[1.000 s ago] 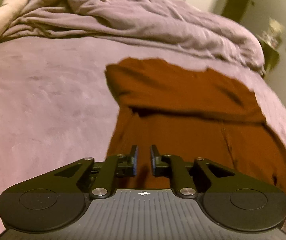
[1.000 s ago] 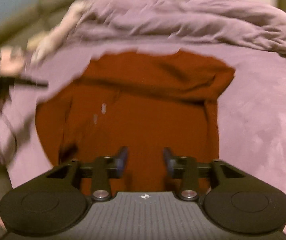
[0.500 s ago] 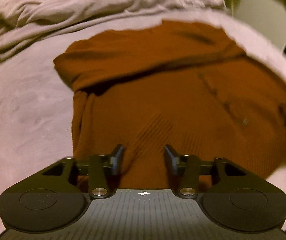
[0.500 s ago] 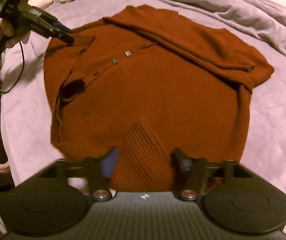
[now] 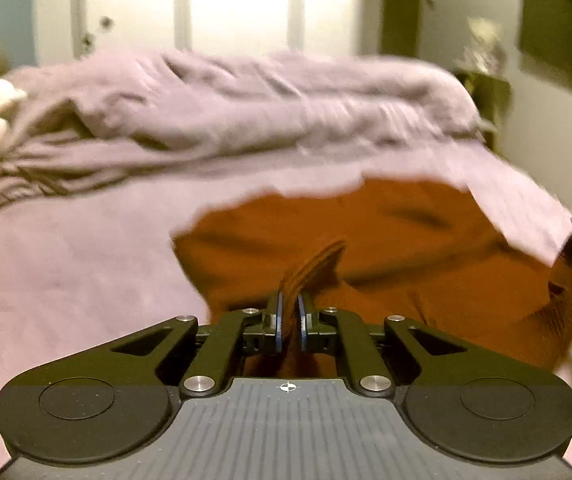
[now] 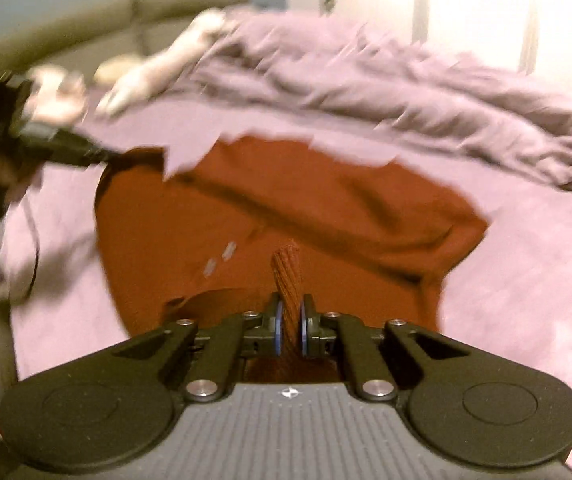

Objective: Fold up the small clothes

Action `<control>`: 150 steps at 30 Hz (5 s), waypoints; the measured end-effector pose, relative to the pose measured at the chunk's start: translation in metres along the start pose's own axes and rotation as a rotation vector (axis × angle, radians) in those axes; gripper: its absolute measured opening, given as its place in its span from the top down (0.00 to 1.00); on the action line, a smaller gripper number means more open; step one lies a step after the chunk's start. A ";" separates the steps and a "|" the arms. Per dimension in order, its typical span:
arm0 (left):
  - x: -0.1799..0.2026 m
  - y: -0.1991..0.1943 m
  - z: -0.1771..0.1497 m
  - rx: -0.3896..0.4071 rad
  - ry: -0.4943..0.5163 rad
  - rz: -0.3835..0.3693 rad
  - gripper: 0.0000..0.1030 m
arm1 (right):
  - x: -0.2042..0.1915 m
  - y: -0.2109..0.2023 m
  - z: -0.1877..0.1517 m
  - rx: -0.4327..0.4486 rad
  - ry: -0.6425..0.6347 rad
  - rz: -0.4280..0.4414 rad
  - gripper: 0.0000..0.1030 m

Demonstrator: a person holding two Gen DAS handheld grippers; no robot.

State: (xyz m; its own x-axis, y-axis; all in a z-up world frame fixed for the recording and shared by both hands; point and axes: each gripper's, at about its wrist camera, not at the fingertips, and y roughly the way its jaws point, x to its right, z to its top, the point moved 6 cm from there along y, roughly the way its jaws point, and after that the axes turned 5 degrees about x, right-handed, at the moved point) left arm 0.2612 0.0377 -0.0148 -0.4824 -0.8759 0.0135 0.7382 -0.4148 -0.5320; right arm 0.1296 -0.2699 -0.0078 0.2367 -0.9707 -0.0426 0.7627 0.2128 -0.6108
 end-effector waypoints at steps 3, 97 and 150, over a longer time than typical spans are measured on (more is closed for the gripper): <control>-0.017 0.012 0.023 0.044 -0.032 0.072 0.95 | 0.025 0.008 0.023 0.057 0.041 -0.069 0.93; -0.034 0.211 0.045 -0.084 0.087 0.277 0.49 | 0.119 0.209 0.061 0.037 0.112 -0.384 0.80; -0.112 0.144 -0.043 -0.277 -0.591 -0.043 0.13 | 0.060 0.114 0.014 0.114 0.254 -0.374 0.43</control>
State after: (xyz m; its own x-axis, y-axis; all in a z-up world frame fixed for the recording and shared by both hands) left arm 0.4018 0.0868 -0.1296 -0.1102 -0.8808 0.4604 0.5374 -0.4425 -0.7179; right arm 0.2393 -0.3026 -0.0688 -0.2112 -0.9768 -0.0368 0.8324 -0.1600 -0.5306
